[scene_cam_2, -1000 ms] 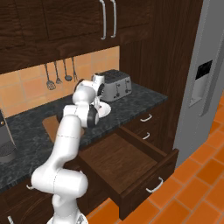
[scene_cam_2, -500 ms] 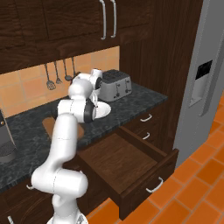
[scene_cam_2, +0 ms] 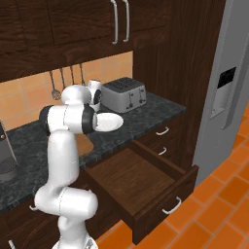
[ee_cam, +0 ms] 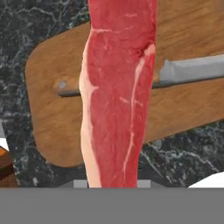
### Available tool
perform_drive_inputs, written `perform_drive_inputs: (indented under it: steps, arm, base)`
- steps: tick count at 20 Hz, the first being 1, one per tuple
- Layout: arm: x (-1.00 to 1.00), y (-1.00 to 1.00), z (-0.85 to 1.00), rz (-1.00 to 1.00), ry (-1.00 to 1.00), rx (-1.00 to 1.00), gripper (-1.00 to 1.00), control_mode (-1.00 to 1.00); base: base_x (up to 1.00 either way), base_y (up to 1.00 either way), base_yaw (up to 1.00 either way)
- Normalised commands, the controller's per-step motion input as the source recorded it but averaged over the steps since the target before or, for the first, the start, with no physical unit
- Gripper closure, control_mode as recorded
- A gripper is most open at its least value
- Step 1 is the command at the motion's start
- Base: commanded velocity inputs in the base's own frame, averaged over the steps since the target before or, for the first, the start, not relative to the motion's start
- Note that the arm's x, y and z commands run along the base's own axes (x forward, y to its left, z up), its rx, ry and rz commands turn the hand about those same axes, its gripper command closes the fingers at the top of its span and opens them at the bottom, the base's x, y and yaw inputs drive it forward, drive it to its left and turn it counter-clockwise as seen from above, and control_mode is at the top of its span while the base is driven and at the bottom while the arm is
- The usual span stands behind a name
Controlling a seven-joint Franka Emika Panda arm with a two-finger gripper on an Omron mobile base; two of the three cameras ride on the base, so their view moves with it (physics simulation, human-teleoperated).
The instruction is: Pick up the knife from the drawer and place it on the cutting board. Then place the meat from the plate to the cutting board.
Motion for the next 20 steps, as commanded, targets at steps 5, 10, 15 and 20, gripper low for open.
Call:
perform_drive_inputs:
  steps: [5,10,15,20]
  arm:
    - [-0.91,0.34,-0.02,0.00,-0.09,0.00,1.00,-1.00]
    - [-0.38,0.35,-0.01,-0.06,-0.04,0.00,1.00,-1.00]
    - [0.03,0.31,-0.04,-0.10,0.00,0.00,1.00,-1.00]
    - [0.25,0.40,-0.10,-0.11,0.00,0.00,1.00,-1.00]
  base:
    - [0.00,0.00,0.00]
    - [0.00,0.00,0.00]
    - [0.00,0.00,0.00]
    - [0.00,0.00,0.00]
